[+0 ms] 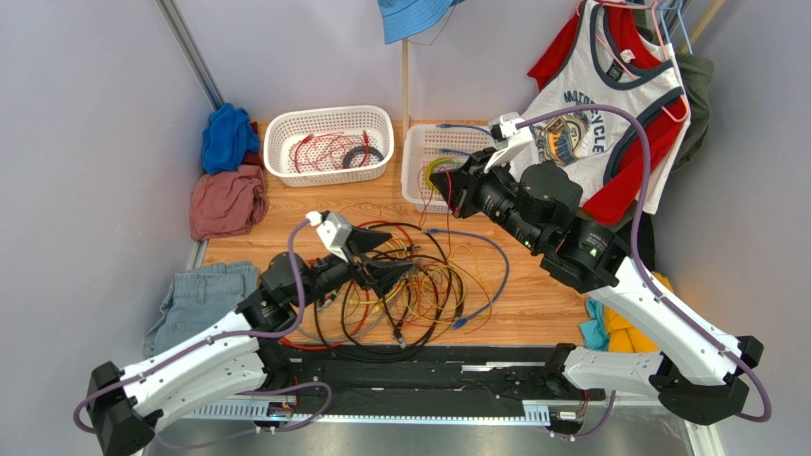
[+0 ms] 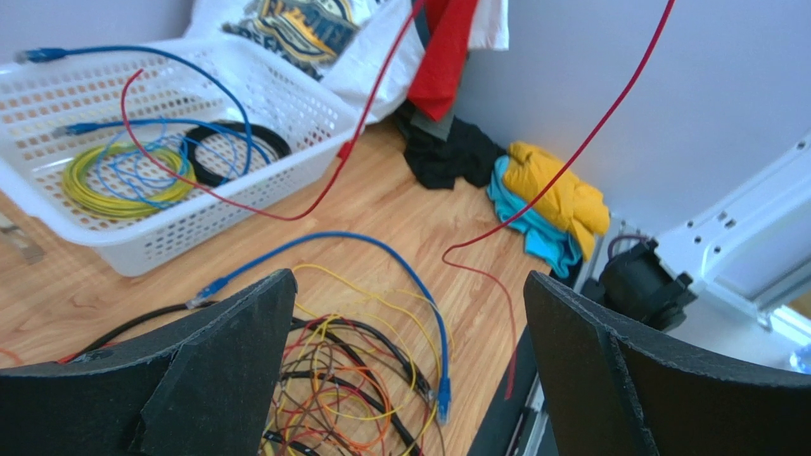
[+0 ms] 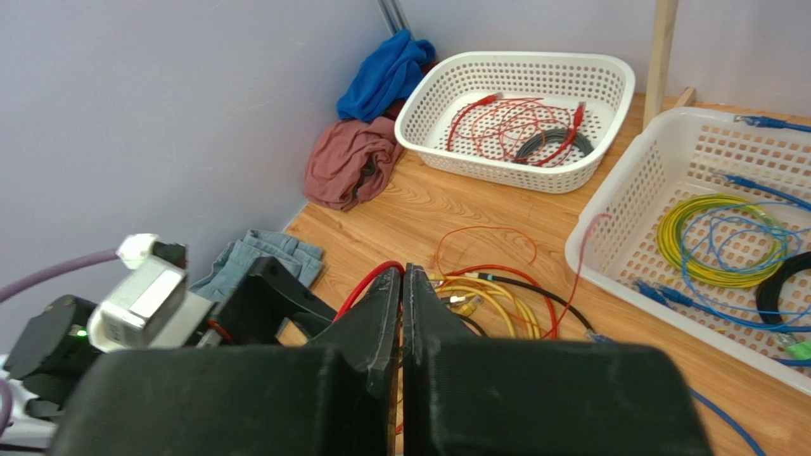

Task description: Untangle the cables

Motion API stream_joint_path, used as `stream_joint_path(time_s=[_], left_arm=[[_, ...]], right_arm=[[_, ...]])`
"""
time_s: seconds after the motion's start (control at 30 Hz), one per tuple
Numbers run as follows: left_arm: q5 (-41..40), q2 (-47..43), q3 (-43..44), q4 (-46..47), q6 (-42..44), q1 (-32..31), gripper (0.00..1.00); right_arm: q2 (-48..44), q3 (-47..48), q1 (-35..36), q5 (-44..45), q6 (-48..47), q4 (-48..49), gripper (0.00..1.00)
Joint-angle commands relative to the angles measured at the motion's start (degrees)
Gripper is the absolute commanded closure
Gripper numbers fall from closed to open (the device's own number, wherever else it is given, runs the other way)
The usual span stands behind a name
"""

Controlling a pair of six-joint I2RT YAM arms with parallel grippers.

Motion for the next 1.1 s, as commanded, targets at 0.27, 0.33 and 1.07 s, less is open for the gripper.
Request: stream_joint_path(time_s=[0.27,0.33,1.07], left_arm=[[2.5,9.8,3.3,13.8,10.7,-6.7,0.01],[3.7,10.8,3.7,14.5,10.7,-7.4,0.01],[-11.8,21.5,7.8,14.6,19.8,-8.3,0.24]], right_arm=[[-0.8,2.0,0.0,-7.1,4.2,0.4,1.00],[-1.1,1.7,0.1,-7.1,4.3,0.4,1.00],[-5.3,-2.9,0.0,-10.5,7.8,1.8,1.00]])
